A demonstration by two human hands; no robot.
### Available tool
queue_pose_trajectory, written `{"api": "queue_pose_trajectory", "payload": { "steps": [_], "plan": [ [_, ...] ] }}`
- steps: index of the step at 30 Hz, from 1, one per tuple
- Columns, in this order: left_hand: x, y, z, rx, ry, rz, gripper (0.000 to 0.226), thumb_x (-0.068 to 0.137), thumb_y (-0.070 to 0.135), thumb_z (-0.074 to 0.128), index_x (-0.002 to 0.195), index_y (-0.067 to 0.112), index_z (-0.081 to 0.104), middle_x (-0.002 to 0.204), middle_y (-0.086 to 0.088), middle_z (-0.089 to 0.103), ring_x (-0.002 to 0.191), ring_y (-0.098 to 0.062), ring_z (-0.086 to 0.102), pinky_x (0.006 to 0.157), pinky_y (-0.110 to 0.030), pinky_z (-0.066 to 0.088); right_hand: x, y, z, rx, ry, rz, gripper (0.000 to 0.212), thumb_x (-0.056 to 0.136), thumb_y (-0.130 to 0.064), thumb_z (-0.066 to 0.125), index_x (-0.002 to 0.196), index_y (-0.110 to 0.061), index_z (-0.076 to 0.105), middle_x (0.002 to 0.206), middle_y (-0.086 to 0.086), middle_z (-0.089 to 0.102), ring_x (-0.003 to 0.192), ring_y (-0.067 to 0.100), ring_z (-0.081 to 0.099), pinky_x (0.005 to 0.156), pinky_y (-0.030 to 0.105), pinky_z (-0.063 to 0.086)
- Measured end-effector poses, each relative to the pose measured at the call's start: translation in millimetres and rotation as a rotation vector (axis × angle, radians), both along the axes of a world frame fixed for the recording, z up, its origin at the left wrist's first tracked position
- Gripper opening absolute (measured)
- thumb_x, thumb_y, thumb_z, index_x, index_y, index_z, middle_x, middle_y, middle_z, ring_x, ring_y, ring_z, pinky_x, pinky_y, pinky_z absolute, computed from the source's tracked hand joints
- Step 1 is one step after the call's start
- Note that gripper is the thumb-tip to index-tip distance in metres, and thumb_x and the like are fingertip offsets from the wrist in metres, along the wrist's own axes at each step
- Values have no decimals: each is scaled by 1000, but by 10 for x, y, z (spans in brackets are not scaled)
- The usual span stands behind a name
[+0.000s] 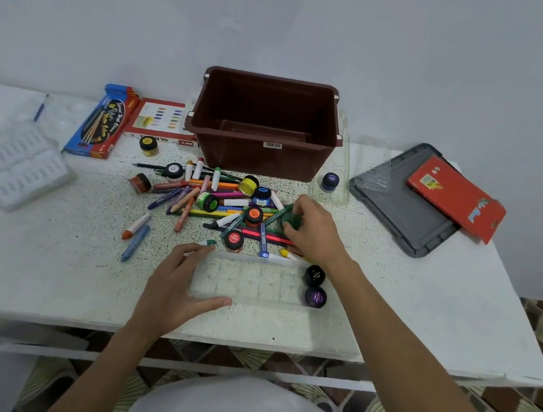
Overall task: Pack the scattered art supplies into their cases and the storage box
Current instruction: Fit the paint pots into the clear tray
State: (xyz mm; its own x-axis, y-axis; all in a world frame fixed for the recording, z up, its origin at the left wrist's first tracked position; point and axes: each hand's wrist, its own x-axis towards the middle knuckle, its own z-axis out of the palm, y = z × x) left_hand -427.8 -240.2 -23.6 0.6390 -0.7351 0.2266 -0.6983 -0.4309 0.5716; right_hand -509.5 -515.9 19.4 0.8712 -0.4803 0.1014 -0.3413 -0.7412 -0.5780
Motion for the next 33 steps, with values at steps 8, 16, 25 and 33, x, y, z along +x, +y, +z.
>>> {"api": "queue_pose_trajectory", "payload": {
  "steps": [8, 16, 25, 33],
  "plan": [
    [-7, -2, -1, -9, 15, -2, 96, 62, 80, 64, 138, 23, 50, 134, 7, 45, 117, -1, 41, 89, -28, 43, -361, 68, 183, 448, -207, -178, 42, 87, -6, 61, 120, -32, 62, 101, 8, 59, 89, 21, 64, 70, 19, 54],
    [-6, -1, -12, -13, 19, 1, 96, 62, 80, 63, 140, 24, 49, 136, 10, 42, 119, 0, 41, 90, -27, 41, -752, 287, 181, 298, -195, -14, 35, 78, -17, 63, 109, -31, 64, 102, 5, 53, 90, 6, 54, 80, 14, 46],
    [-5, -12, -10, -18, 10, -5, 96, 63, 79, 62, 139, 22, 50, 137, 9, 42, 119, 0, 41, 91, -27, 42, -930, 383, -93, -78, -102, 94, 32, 85, -25, 73, 114, -22, 62, 110, -9, 63, 102, 16, 50, 87, 32, 44],
    [-9, -14, -18, -25, -11, -15, 95, 65, 78, 61, 140, 21, 50, 137, 6, 44, 120, -1, 41, 90, -26, 43, -950, 422, -239, -360, -142, 143, 28, 82, -21, 75, 107, -14, 63, 106, 3, 61, 95, 24, 48, 78, 35, 45]
  ]
}}
